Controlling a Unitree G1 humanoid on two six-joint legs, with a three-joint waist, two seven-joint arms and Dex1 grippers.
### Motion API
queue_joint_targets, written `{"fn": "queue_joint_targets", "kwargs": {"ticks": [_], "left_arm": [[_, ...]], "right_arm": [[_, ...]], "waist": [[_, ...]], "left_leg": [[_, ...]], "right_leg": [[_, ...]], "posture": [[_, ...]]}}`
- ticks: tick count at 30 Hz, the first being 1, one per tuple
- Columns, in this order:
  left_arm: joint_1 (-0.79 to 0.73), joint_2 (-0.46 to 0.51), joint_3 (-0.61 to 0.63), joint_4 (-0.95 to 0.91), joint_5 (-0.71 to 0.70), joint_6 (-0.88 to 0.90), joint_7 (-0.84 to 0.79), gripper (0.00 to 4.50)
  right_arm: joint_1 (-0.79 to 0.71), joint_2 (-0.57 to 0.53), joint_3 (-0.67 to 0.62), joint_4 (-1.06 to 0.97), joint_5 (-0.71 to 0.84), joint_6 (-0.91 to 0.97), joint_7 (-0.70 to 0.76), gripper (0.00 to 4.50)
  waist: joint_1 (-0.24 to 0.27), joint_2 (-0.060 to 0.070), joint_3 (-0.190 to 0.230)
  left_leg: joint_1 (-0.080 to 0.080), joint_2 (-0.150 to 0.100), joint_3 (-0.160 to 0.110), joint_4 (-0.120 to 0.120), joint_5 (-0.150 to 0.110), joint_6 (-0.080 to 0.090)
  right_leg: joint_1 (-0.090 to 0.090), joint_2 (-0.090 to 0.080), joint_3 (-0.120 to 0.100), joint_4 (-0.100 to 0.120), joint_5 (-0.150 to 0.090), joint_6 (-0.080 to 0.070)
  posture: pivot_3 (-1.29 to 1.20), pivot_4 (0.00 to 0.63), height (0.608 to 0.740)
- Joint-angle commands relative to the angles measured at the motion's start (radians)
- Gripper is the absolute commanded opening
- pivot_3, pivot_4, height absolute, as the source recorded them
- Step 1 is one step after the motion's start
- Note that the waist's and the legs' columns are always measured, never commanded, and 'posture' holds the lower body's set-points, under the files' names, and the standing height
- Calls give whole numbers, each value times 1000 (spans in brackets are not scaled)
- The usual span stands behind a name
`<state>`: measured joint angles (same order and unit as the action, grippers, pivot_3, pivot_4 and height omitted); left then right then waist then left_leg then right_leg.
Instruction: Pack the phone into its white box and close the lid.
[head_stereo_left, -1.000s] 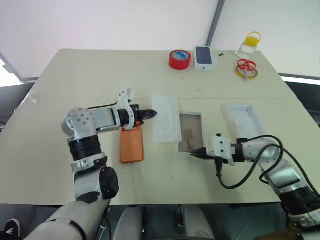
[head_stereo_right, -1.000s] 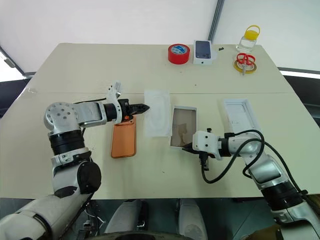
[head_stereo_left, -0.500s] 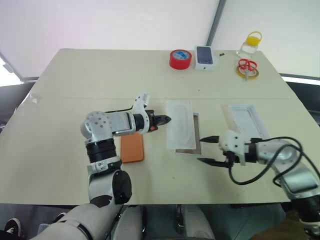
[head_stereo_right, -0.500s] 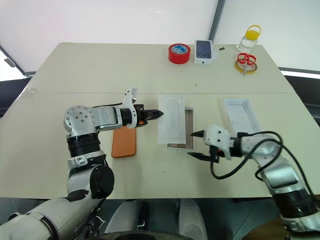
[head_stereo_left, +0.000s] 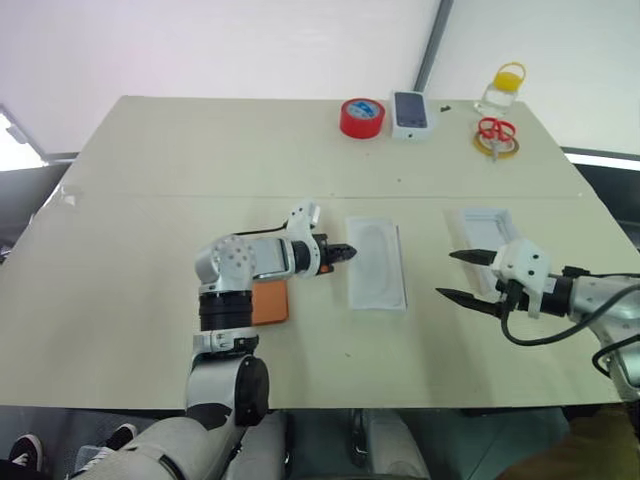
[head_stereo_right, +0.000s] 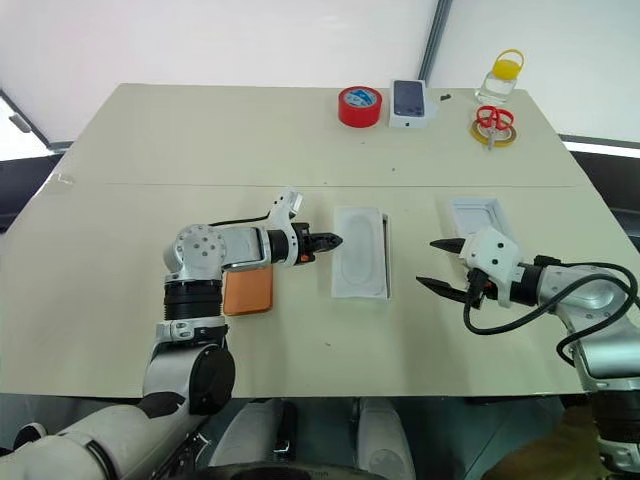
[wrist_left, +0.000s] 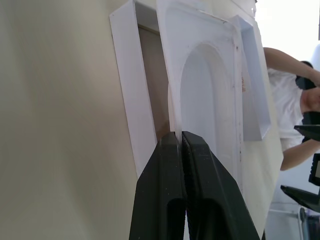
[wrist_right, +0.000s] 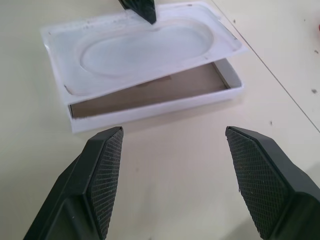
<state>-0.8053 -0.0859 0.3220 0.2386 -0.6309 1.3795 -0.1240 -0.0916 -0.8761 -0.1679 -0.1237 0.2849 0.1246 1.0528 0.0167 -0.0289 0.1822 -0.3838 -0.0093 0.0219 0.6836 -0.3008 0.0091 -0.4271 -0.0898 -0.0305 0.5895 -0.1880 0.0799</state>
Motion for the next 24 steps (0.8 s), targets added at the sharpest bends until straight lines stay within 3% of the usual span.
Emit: {"fn": "queue_joint_targets", "kwargs": {"ticks": [1, 12, 15, 20, 24], "left_arm": [[-44, -12, -22, 33, 6, -35, -10, 0], [-77, 29, -80, 99, 4, -51, -89, 0], [-80, 30, -87, 91, 2, -46, -101, 919], [-81, 40, -118, 39, 2, -31, -121, 3262], [-86, 68, -133, -2, -1, -26, -138, 3262]], "right_arm": [[-3, 13, -2, -26, 5, -8, -16, 3405], [3, 26, 11, -23, -16, -34, -38, 3405], [-2, 25, 13, -14, -21, -41, -40, 3467], [-13, 34, 24, -6, -29, -46, -45, 3467], [-30, 47, 41, -5, -31, -45, -50, 3467]], "waist": [[-1, 0, 0], [-3, 0, 0], [-2, 0, 0], [-3, 0, 0], [-4, 0, 0]], "left_leg": [[0, 0, 0, 0, 0, 0], [-1, 0, 0, 0, 0, 0], [-1, 0, 0, 0, 0, 0], [-1, 0, 0, 0, 0, 0], [-1, 0, 0, 0, 0, 0]], "right_leg": [[0, 0, 0, 0, 0, 0], [-1, 0, 0, 0, 0, 1], [-1, 0, 0, 0, 1, 2], [-1, 0, 0, 0, 1, 2], [-1, 0, 0, 0, 2, 2]], "posture": [[0, 150, 739], [0, 150, 739], [0, 150, 739], [0, 150, 739], [0, 150, 739]]}}
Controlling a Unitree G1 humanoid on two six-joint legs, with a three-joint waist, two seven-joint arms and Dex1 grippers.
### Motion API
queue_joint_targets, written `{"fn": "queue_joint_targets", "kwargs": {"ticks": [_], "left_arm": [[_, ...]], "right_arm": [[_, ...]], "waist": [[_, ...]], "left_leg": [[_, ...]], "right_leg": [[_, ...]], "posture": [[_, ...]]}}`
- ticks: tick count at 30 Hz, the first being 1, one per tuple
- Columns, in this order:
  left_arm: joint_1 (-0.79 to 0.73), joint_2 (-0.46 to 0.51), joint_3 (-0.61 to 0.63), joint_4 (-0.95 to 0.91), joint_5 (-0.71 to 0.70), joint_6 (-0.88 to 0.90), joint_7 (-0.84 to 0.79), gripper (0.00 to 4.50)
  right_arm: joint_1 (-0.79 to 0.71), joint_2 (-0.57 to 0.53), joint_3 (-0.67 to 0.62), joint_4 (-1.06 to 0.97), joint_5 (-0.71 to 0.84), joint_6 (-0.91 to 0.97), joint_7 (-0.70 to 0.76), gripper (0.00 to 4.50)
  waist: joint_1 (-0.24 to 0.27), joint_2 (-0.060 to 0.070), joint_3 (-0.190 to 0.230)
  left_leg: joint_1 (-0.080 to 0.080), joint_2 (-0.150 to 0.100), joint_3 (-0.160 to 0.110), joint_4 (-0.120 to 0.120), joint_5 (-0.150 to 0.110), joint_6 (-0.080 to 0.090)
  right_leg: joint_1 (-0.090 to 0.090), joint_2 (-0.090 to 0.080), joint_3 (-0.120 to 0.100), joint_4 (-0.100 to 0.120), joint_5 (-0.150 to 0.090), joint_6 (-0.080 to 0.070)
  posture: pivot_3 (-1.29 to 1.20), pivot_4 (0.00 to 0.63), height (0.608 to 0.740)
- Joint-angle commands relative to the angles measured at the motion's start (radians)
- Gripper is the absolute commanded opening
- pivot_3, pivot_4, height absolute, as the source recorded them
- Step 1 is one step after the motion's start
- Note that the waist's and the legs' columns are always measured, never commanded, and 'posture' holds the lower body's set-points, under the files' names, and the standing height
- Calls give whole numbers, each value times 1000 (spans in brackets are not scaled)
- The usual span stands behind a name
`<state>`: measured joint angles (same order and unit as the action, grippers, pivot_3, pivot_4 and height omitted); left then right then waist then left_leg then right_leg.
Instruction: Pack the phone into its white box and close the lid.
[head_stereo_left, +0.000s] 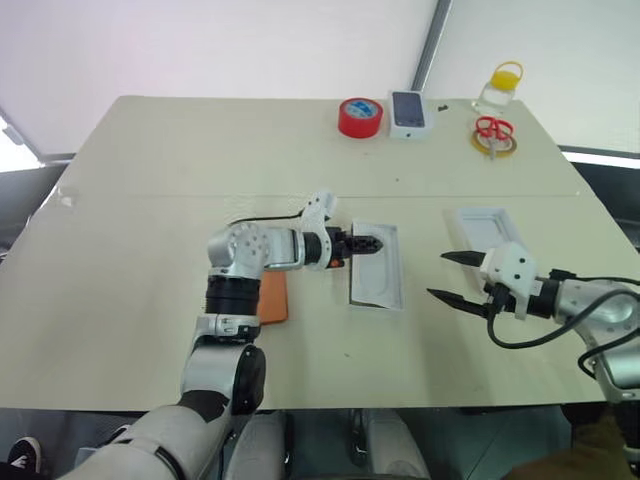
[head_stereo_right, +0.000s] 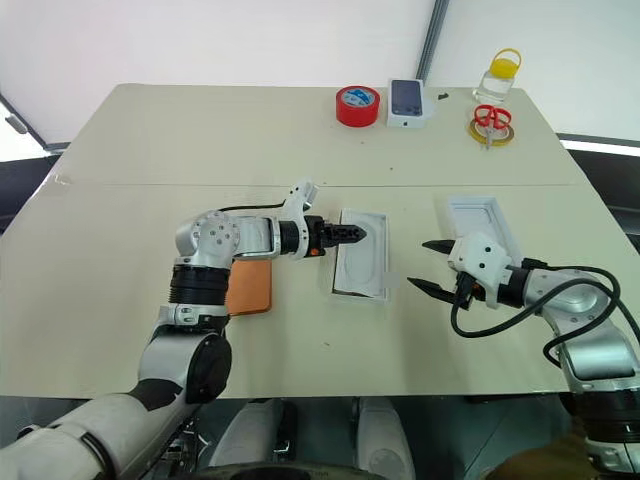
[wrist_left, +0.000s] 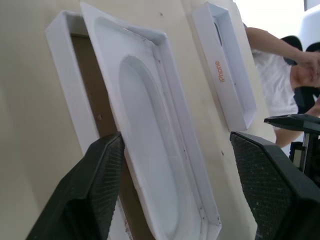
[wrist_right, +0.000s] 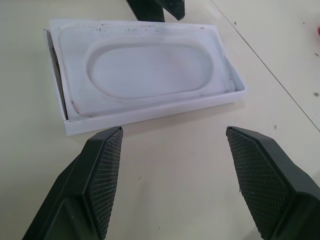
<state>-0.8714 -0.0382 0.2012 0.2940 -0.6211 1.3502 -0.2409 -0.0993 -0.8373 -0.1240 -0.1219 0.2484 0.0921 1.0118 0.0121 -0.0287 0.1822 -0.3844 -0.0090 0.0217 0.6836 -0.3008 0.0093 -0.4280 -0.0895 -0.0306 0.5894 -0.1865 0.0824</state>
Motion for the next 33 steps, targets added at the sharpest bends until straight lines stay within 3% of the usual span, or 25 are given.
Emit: {"fn": "queue_joint_targets", "kwargs": {"ticks": [1, 7, 10, 12, 15, 17, 23, 26, 33], "left_arm": [[-20, 28, -14, -66, -9, 6, -18, 3262], [6, 78, -4, -183, -29, 25, -24, 3262], [36, 122, -10, -266, -1, -72, -41, 3262], [78, 186, -62, -317, 43, -170, -83, 3331], [210, 342, -188, -396, 181, -480, -229, 3331], [287, 400, -178, -407, 203, -626, -304, 3331], [479, 554, -85, -375, 242, -904, -431, 3331], [520, 576, -20, -370, 207, -916, -433, 3331], [640, 651, 12, -477, 123, -830, -521, 3331]], "right_arm": [[-30, 13, 0, -7, 8, -8, -11, 3467], [-96, 59, 29, 4, 5, 11, -40, 3467], [-138, 88, 60, 29, -20, -3, -60, 3467], [-170, 108, 86, 52, -42, -17, -75, 2566], [-217, 141, 148, 74, -99, -41, -95, 1074], [-248, 169, 188, 96, -130, -60, -104, 48], [-363, 241, 351, 254, -340, -87, -194, 48], [-391, 269, 360, 284, -353, -91, -215, 48], [-373, 186, 421, 291, -443, -138, -152, 48]], "waist": [[0, 0, 0], [1, 0, 0], [1, 1, 0], [-1, 1, 0], [-6, 2, 0], [-6, 4, 0], [-3, 4, 0], [4, 4, 0], [-3, 4, 0]], "left_leg": [[0, 0, 0, 0, 0, 0], [0, 0, 0, 0, 0, 0], [0, 0, 0, 0, 0, 0], [0, 0, 0, 0, 0, 0], [1, 1, 1, -1, 1, -1], [1, 1, 2, -2, 1, -2], [-2, 1, 2, -1, 2, -4], [-6, 1, 1, -1, 2, -4], [-5, -1, 2, 0, 2, -3]], "right_leg": [[0, 0, 0, 0, 0, 0], [0, 0, 0, 0, 0, 0], [0, 0, 0, 0, 0, 0], [0, 0, 0, 0, 0, 0], [-1, 0, 1, 2, -1, -3], [-2, 0, 2, 2, -1, -3], [-5, -1, 1, 3, 0, -6], [-8, -1, 0, 3, 0, -6], [-8, -4, 0, 4, 0, -5]], "posture": [[0, 150, 739], [0, 150, 739], [0, 150, 739], [0, 150, 739], [0, 150, 739], [0, 150, 739], [0, 150, 739], [0, 150, 739], [0, 150, 739]]}}
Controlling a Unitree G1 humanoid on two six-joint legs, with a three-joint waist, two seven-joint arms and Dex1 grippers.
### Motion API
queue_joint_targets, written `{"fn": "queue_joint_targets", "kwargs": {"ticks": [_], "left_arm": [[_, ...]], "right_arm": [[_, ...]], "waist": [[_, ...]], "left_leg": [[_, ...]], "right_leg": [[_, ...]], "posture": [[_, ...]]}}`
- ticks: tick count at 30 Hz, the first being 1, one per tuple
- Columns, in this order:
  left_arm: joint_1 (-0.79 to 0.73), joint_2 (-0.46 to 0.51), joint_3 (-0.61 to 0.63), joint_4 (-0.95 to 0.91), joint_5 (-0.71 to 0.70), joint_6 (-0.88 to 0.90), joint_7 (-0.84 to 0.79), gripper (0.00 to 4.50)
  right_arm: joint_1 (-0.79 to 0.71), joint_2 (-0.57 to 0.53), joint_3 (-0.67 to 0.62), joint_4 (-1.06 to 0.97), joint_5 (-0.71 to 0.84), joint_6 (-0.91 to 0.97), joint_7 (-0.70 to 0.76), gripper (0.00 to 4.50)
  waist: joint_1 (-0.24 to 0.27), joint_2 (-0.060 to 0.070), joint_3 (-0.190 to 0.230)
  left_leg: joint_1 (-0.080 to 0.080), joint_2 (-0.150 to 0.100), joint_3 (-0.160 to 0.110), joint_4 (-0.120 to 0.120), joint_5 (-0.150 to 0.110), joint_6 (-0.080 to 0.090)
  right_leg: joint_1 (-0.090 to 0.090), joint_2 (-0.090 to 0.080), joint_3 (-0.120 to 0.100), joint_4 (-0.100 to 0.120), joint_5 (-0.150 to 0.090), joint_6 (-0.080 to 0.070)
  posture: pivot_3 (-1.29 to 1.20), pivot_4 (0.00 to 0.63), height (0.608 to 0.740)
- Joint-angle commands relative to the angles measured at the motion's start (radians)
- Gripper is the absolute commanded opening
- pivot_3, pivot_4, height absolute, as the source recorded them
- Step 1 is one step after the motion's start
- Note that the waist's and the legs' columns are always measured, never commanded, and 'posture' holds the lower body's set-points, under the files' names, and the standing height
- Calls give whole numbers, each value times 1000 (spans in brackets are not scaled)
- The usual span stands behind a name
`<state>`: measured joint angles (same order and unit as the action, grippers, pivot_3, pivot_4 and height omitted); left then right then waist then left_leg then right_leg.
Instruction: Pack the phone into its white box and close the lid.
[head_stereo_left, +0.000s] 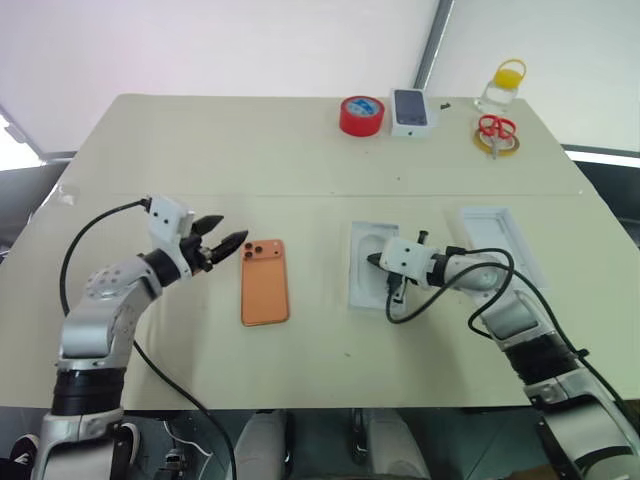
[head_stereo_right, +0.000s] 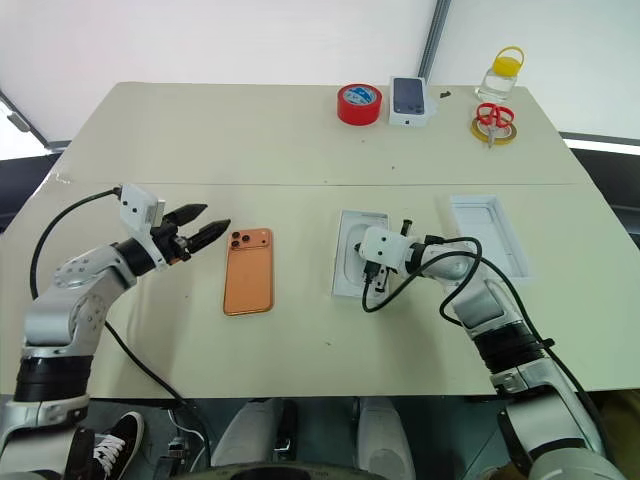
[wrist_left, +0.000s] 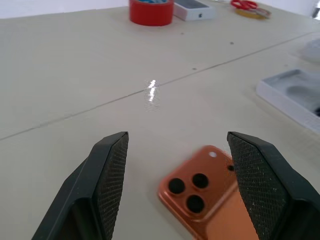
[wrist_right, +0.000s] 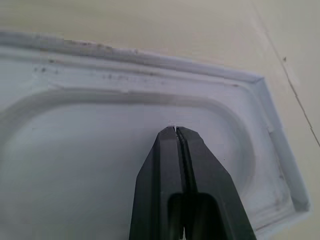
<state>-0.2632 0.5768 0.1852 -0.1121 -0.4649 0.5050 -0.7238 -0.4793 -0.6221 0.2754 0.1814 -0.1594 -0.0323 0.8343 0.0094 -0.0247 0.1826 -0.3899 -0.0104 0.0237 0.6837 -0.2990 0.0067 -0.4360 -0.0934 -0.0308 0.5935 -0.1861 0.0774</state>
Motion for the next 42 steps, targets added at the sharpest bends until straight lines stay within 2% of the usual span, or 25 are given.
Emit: {"fn": "queue_joint_targets", "kwargs": {"ticks": [1, 9, 14, 19, 23, 28, 33, 38, 42], "left_arm": [[41, 47, 34, -80, -48, 44, -38, 3331], [41, 127, 92, -77, -190, 373, 7, 3331], [4, 92, 209, -12, -327, 633, 120, 3331], [-24, 35, 276, -3, -430, 876, 209, 3331], [-54, -39, 315, -9, -428, 954, 315, 3331], [-35, -115, 330, -67, -413, 987, 403, 3331], [4, -184, 310, -97, -398, 989, 453, 3331], [-20, -258, 304, -67, -391, 1060, 506, 3331], [-46, -291, 260, -49, -409, 1109, 528, 3331]], "right_arm": [[7, -30, 21, -15, -33, -10, 32, 48], [-34, 55, -36, -48, 30, 17, -8, 48], [-135, 132, -35, -64, 43, 69, -33, 48], [-212, 243, 85, -69, 3, 121, 7, 48], [-232, 256, 205, -74, -44, 232, 116, 48], [-291, 303, 277, 13, -115, 259, 101, 48], [-294, 357, 271, 100, -98, 252, 92, 48], [-292, 362, 282, 140, -116, 228, 98, 48], [-295, 372, 293, 159, -134, 211, 89, 48]], "waist": [[-2, 0, 0], [-4, 0, 0], [-21, 1, 1], [-26, 1, 1], [-19, 0, 1], [-21, 0, 0], [-20, 2, -2], [-18, 5, -6], [-18, 9, -13]], "left_leg": [[0, 0, 0, 0, 0, 0], [2, 3, -1, 0, 0, 0], [2, 4, -1, 0, 0, 0], [2, 4, -2, -1, 0, 0], [2, 4, -3, -1, 1, -2], [2, 2, -4, -1, 2, -4], [4, 1, -4, -2, 3, -6], [16, -1, -4, -6, 2, -5], [17, -2, -4, -6, 2, -4]], "right_leg": [[0, 0, 0, 0, 0, 0], [1, 4, 0, 1, 0, 0], [0, 5, 0, 2, 2, 4], [0, 6, 0, 4, 2, 4], [1, 5, -1, 4, 2, 4], [1, 3, -1, 4, 2, 3], [2, 3, -1, 4, 2, 3], [13, 1, -1, 2, 0, 0], [14, 0, -1, 2, 0, 1]], "posture": [[0, 150, 739], [0, 150, 739], [0, 150, 739], [0, 150, 739], [0, 150, 739], [0, 150, 739], [0, 150, 739], [0, 150, 739], [0, 150, 739]]}}
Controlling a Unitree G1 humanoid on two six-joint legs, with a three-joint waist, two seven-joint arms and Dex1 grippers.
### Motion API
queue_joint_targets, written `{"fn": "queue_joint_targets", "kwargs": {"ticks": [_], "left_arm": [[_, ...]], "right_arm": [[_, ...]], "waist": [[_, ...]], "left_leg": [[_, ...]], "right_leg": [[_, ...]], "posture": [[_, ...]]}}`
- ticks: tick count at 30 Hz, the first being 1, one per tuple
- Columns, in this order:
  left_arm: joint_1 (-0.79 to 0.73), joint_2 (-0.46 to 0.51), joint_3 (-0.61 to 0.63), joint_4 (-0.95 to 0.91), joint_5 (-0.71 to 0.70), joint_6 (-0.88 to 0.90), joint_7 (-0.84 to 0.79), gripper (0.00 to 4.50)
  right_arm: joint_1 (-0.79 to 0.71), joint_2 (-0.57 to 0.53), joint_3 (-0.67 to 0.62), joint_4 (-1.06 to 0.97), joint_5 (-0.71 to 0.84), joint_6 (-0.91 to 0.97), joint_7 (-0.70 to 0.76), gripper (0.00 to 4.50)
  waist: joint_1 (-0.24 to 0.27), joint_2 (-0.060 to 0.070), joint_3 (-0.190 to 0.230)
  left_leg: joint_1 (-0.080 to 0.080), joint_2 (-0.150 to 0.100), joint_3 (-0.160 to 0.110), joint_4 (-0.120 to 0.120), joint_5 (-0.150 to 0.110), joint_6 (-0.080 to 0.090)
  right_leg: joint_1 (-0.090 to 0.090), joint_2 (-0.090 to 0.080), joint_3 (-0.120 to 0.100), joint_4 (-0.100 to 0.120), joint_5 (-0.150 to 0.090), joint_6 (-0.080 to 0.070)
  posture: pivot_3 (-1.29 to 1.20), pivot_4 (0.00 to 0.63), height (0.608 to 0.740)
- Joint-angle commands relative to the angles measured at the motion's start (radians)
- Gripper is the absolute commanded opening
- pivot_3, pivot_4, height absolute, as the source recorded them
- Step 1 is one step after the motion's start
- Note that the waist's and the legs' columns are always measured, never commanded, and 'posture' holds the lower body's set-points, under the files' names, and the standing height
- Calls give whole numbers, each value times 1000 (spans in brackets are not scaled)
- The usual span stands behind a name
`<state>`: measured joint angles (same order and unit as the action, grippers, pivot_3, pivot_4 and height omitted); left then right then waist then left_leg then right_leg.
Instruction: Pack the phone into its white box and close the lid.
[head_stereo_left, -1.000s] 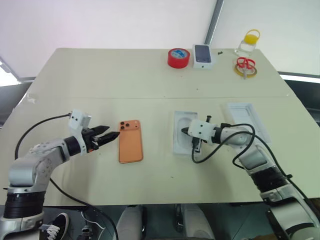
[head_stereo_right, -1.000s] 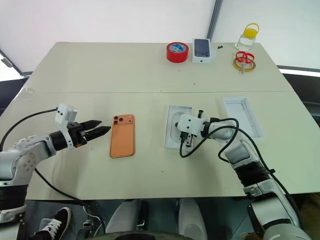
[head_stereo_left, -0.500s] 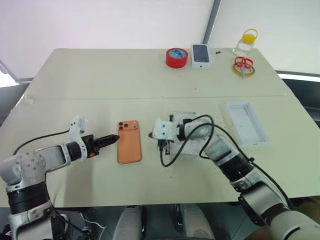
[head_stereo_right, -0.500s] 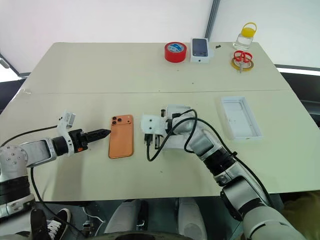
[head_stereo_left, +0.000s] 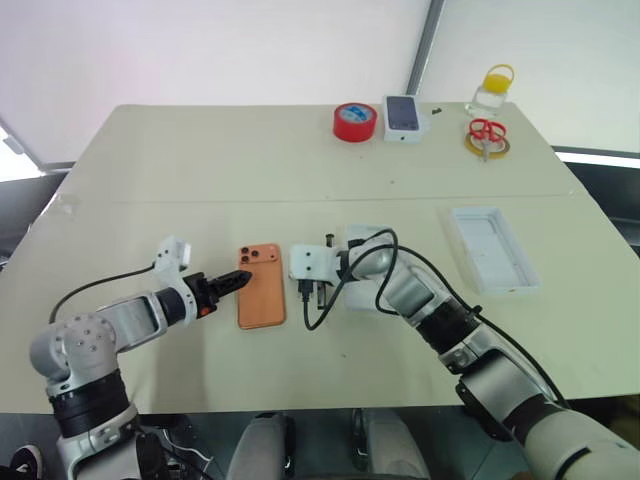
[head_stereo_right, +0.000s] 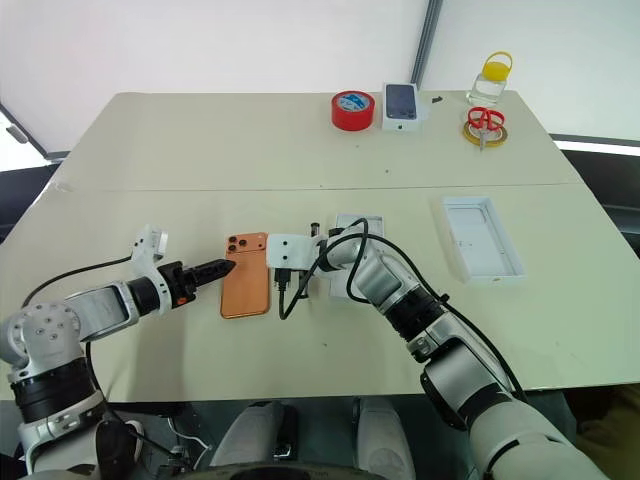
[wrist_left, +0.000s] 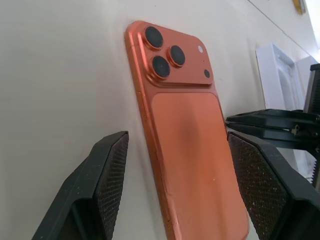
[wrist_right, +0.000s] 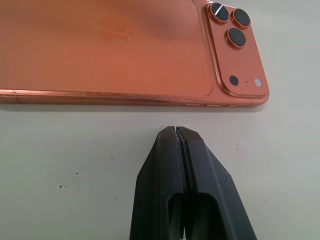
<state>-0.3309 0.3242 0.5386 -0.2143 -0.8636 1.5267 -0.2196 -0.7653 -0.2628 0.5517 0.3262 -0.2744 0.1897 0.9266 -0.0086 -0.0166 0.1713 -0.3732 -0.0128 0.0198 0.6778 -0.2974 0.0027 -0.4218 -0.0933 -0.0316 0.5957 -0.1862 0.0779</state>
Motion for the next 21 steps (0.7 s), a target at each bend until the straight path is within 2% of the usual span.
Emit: {"fn": "queue_joint_targets", "kwargs": {"ticks": [1, 3, 8, 20, 21], "left_arm": [[10, -55, -92, 67, -17, 88, 35, 3331], [-14, -64, -121, 90, -49, 88, 35, 3331], [-89, -95, -103, 162, -119, 88, 81, 3331], [-96, -15, -40, 221, -138, 88, 66, 3331], [-96, -12, -35, 230, -141, 88, 63, 3071]], "right_arm": [[-8, 22, 12, 9, -11, -6, -2, 48], [-9, 35, 0, 1, 1, 11, 1, 48], [-11, 21, -4, 14, -15, -5, -3, 48], [-11, 8, -18, 30, -25, -19, -26, 48], [-12, 8, -19, 32, -25, -21, -27, 11]], "waist": [[0, 2, -2], [1, 2, -3], [6, 2, -3], [-7, 2, -2], [-8, 2, -2]], "left_leg": [[0, 0, 0, 0, 0, 0], [1, -1, 0, 0, 0, 0], [1, -4, -2, 0, 0, 0], [-1, -5, -3, -1, 0, 0], [-1, -5, -3, -1, 0, 0]], "right_leg": [[0, 0, 0, 0, 0, 0], [1, -1, 0, 0, 0, 0], [2, -3, -1, 0, 0, 1], [-1, -3, -1, 1, 0, 3], [-1, -3, -1, 0, 0, 3]], "posture": [[0, 150, 739], [0, 150, 739], [0, 150, 739], [0, 150, 739], [0, 150, 739]]}}
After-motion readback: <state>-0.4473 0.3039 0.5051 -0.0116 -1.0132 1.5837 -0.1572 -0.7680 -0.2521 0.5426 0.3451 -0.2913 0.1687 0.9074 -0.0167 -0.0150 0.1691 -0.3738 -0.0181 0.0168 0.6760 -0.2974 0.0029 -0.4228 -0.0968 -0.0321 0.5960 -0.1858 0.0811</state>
